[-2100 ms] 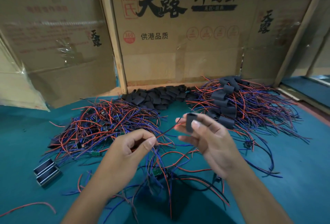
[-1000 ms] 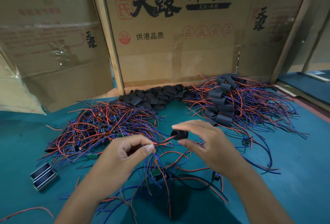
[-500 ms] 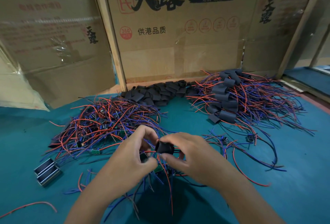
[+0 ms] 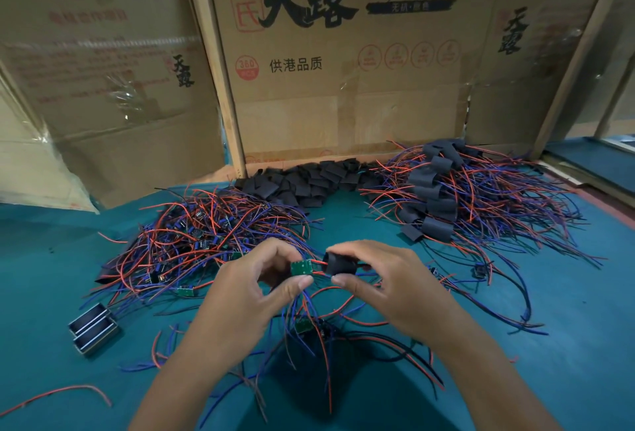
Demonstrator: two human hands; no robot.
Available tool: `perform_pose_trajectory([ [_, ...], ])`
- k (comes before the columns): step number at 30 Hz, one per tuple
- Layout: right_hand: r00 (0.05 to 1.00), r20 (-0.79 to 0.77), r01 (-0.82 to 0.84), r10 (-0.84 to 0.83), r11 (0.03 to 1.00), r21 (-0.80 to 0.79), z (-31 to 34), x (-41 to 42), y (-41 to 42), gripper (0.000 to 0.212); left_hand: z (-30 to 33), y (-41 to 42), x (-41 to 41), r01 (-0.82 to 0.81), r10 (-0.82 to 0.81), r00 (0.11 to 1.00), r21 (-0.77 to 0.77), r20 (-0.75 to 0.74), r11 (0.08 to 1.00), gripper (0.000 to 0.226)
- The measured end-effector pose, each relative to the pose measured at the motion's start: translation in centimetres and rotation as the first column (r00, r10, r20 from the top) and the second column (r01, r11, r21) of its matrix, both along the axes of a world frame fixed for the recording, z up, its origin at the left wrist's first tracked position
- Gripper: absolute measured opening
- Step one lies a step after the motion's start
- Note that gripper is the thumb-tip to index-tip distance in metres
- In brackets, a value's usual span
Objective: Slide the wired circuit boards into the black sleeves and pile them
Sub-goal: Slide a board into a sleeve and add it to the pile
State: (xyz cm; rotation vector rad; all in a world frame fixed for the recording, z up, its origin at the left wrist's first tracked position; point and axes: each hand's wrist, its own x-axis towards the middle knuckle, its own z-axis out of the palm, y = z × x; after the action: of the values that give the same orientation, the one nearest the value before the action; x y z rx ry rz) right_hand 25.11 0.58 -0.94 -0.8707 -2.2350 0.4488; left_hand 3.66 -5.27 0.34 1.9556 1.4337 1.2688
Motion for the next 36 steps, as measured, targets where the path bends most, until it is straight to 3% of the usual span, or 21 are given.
perform_pose_trajectory([
  [12, 1.0, 0.018, -0.015, 0.014, 0.998, 0.062, -0.2, -1.0, -0.7, 0.039, -0.4, 0.2, 0.7, -0.032, 0.031, 0.991, 0.008, 0.127, 0.999, 0.024],
  [24, 0.999, 0.004, -0.045, 0.045, 0.999, 0.02, -0.5, -1.3, -0.2, 0.039, -0.6, 0.1, 0.5, -0.086, 0.088, 0.991, -0.022, 0.096, 0.996, 0.025],
  [31, 0.999, 0.005, -0.049, 0.048, 0.998, 0.042, -0.4, -1.1, -0.2, 0.038, -0.7, 0.0, 0.3, -0.049, 0.049, 0.999, 0.034, -0.015, 0.998, 0.013],
  [34, 0.998, 0.011, -0.066, 0.065, 0.997, 0.041, -0.6, -1.2, -0.2, 0.039, -0.7, 0.1, 0.6, -0.016, 0.016, 0.999, -0.008, 0.044, 1.0, 0.012],
  [36, 0.997, 0.009, -0.072, 0.072, 0.997, 0.029, -0.7, -1.3, -0.2, 0.039, -0.8, 0.3, 0.8, 0.006, 0.002, 0.987, -0.052, 0.159, 0.999, 0.014],
])
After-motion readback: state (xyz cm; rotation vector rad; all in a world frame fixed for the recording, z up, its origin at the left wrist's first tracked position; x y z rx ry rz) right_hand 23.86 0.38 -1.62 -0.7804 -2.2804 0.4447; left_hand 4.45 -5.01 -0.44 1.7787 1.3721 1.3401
